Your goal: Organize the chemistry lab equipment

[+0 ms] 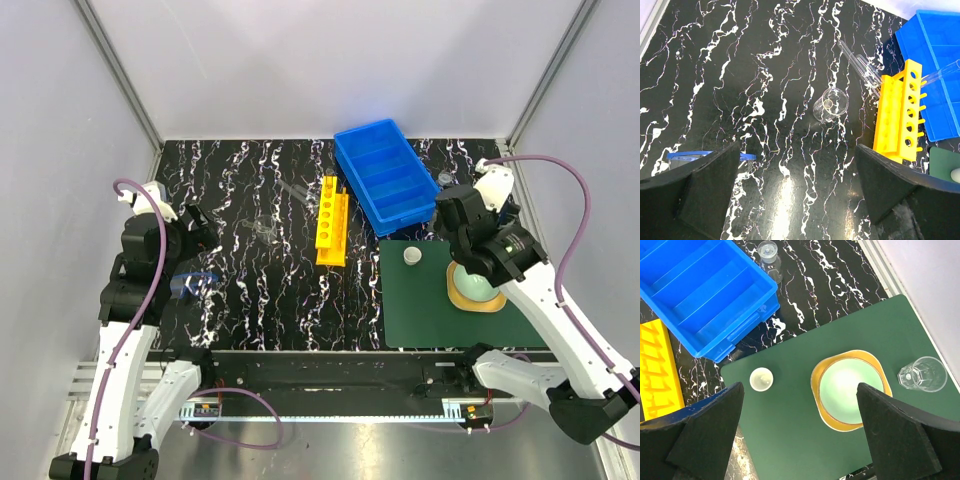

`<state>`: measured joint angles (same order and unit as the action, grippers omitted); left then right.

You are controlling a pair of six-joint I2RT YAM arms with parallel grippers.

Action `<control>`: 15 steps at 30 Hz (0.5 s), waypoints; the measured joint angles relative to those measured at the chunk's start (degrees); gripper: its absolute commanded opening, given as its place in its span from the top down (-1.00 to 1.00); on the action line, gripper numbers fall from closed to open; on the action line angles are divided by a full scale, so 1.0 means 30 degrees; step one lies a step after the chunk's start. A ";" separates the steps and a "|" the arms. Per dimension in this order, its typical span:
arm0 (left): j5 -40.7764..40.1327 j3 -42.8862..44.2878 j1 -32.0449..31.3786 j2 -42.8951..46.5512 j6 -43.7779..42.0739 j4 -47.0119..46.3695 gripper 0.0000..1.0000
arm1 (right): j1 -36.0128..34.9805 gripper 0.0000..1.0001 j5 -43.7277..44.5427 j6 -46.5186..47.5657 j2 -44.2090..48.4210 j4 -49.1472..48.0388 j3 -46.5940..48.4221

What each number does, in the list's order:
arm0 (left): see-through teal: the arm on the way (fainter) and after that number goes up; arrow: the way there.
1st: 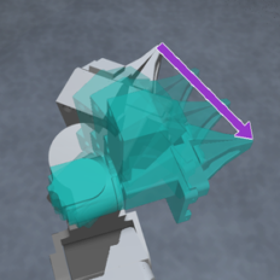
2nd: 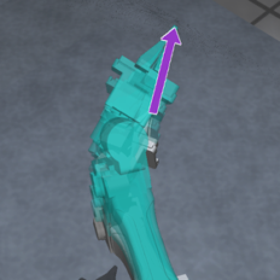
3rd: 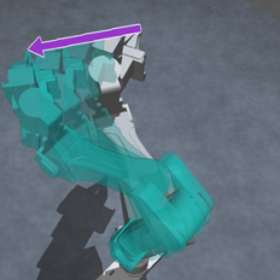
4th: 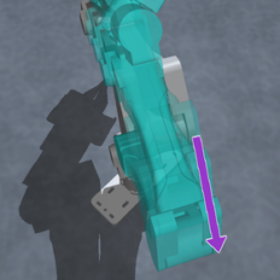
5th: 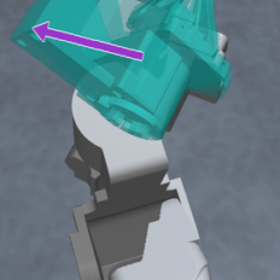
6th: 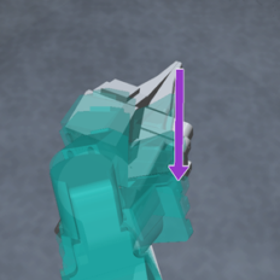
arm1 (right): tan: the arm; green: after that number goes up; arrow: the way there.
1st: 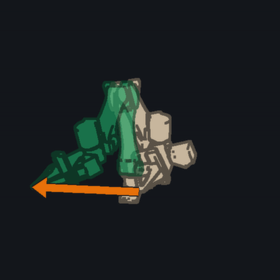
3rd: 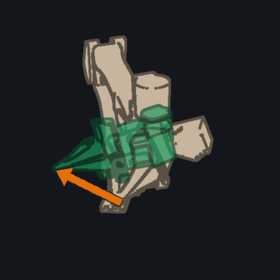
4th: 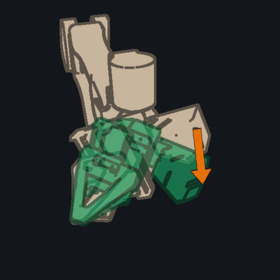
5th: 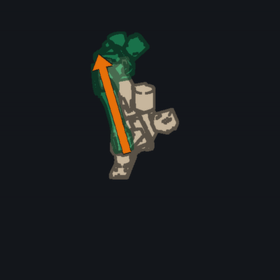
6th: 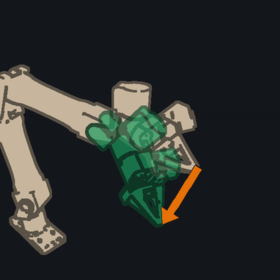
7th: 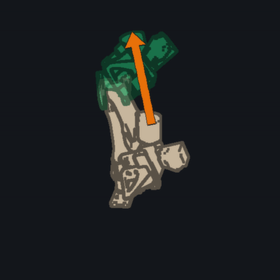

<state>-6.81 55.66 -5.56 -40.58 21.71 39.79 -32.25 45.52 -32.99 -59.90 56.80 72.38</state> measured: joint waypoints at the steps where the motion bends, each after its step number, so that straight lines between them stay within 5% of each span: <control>1: -0.0007 0.0000 0.0000 0.0000 -0.0007 0.0000 -0.98 | 0.0000 -1.00 0.0029 0.0000 -0.0044 -0.0007 0.0000; 9: -0.0015 0.0000 0.0000 0.0007 0.0000 0.0000 -0.98 | 0.0000 -0.99 -0.0787 0.0342 -0.1042 -0.0255 -0.0255; 15: 0.0007 0.0000 0.0000 0.0007 -0.0007 0.0000 -0.98 | 0.0000 -0.99 -0.4284 0.1639 -0.1341 -0.1384 -0.1253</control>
<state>-6.79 55.66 -5.56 -40.56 21.69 39.79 -32.25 32.67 -28.08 -63.92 52.64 68.62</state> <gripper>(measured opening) 0.984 0.994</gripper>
